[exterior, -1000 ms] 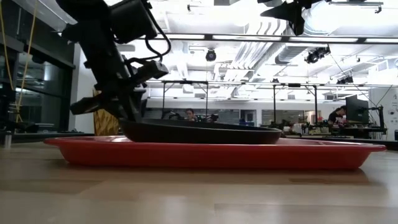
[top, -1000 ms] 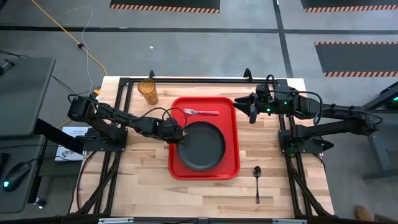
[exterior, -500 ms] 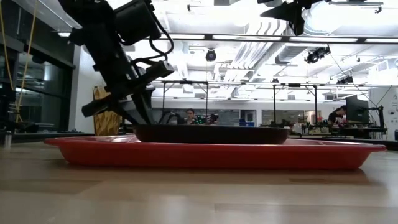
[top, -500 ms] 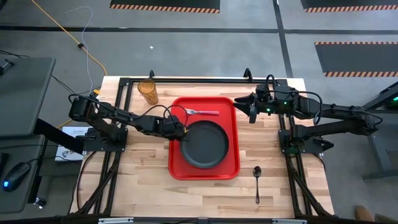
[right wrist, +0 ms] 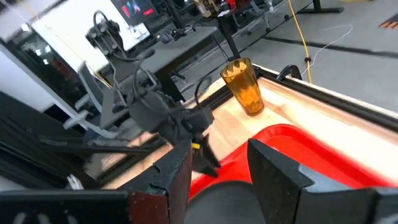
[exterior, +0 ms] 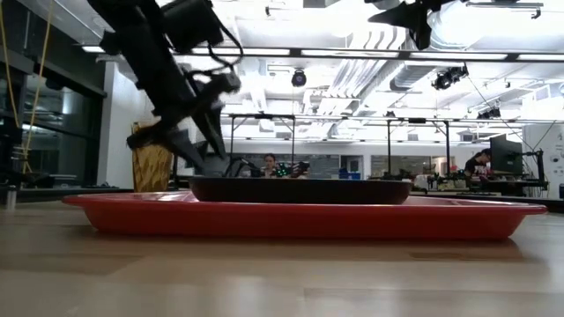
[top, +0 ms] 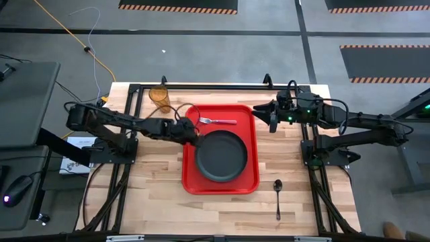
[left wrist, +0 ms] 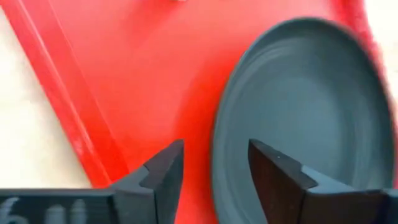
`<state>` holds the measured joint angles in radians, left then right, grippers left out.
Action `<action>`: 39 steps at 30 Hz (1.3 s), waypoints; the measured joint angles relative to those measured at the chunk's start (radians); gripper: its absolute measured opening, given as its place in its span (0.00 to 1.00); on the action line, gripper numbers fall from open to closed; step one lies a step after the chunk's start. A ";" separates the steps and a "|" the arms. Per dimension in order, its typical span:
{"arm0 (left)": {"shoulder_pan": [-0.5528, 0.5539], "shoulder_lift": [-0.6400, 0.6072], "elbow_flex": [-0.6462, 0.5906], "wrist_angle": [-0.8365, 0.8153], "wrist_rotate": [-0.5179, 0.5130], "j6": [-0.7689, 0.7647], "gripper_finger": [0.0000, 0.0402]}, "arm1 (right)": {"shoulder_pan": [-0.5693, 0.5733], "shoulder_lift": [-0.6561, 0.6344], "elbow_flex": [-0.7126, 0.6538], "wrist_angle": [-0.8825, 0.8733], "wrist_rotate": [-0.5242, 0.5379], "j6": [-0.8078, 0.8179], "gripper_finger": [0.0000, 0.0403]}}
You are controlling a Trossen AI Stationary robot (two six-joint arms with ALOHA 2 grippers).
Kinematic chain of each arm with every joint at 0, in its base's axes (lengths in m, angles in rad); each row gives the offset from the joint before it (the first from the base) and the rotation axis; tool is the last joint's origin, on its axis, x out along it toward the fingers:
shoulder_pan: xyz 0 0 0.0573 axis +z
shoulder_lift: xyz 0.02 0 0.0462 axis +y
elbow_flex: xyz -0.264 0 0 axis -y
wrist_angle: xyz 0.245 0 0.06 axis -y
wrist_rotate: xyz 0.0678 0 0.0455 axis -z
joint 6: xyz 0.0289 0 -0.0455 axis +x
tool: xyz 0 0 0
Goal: Pick and place plate/cup/fork/spoon on tray
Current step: Put the black spoon on the top of the red tray
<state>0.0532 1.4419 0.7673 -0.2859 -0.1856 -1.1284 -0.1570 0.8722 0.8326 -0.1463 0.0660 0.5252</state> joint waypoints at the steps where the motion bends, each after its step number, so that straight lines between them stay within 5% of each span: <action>1: 0.009 -0.028 0.000 0.004 0.000 0.026 0.44 | 0.000 0.000 0.000 0.003 -0.002 0.024 0.36; 11: 0.061 -0.420 0.001 0.230 0.144 0.447 0.47 | 0.000 0.000 -0.001 0.045 -0.037 0.055 0.36; 17: 0.034 -0.577 0.001 0.356 0.001 0.592 0.47 | 0.000 0.000 -0.001 0.083 -0.037 0.053 0.36; 22: 0.031 -0.632 0.001 0.353 -0.019 0.634 0.47 | 0.000 0.000 -0.001 0.074 -0.046 0.081 0.36; 30: 0.031 -0.635 0.001 0.355 -0.009 0.636 0.47 | 0.062 0.000 -0.001 -0.285 -0.393 0.413 0.36; 39: 0.030 -0.617 0.000 0.355 0.004 0.635 0.47 | 0.526 0.007 -0.006 -0.761 -0.148 1.086 0.36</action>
<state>0.0834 0.8248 0.7677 0.0688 -0.1818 -0.4934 0.3691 0.8794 0.8271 -0.9070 -0.0821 1.6113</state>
